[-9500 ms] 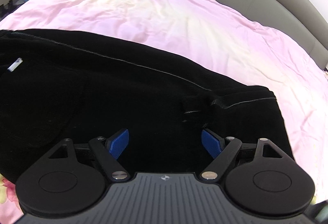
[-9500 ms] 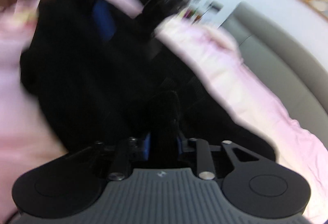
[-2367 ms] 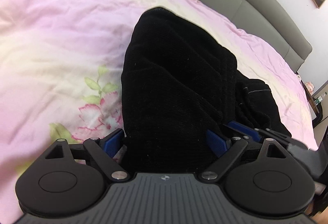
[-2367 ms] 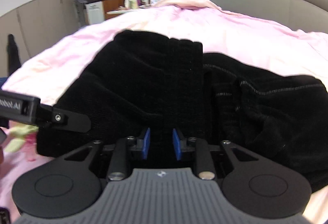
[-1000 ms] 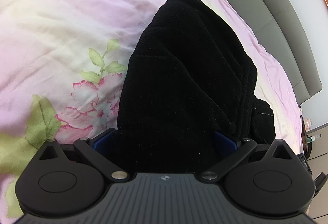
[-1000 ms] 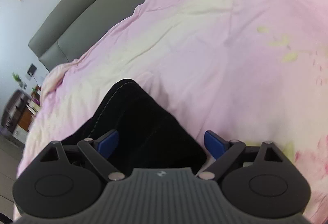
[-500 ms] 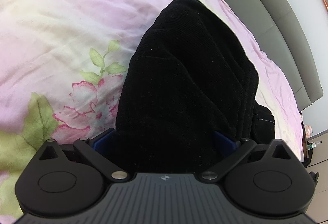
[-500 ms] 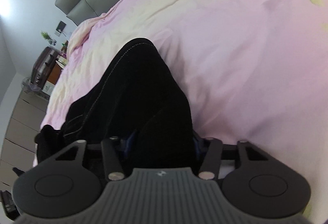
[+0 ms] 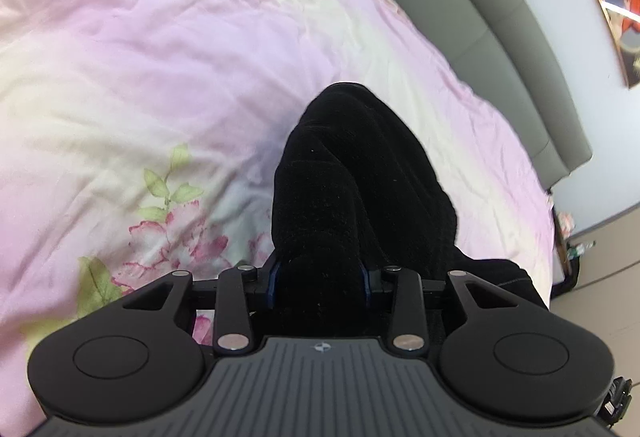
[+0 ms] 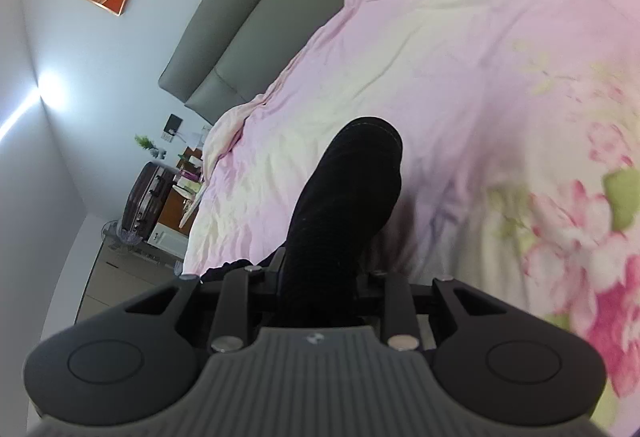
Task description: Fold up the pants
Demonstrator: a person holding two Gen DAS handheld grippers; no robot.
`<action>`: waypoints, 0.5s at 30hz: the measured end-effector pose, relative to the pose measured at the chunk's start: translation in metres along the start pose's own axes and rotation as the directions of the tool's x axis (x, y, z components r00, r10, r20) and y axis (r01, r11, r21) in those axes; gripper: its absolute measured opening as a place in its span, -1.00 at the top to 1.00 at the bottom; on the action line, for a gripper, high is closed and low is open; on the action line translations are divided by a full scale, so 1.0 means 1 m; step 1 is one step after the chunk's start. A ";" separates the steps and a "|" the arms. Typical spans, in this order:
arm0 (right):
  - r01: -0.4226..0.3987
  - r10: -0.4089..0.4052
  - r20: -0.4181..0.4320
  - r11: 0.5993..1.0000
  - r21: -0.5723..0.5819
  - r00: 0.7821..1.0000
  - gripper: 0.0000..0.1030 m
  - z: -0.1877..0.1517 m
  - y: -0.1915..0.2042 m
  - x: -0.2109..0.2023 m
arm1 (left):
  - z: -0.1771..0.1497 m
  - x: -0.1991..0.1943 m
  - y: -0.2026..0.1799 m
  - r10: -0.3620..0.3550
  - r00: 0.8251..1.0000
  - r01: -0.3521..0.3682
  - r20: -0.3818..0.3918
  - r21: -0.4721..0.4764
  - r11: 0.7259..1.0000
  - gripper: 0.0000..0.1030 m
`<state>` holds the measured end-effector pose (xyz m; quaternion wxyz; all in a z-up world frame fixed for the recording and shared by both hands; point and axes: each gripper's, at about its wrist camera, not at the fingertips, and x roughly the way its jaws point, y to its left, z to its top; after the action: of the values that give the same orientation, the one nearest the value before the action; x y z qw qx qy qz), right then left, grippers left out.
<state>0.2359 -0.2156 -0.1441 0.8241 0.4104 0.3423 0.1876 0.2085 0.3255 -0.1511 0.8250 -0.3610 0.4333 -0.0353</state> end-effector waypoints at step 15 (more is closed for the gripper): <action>0.169 -0.175 0.012 0.965 0.200 0.984 0.19 -0.054 -0.061 0.002 | -0.054 -0.019 -0.074 0.257 0.892 -0.393 0.372 0.357 0.847 -0.43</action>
<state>0.2004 -0.2209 -0.2168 0.7973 0.4618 0.3814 0.0741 0.1752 0.2472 -0.1112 0.9344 -0.0949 0.3358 0.0709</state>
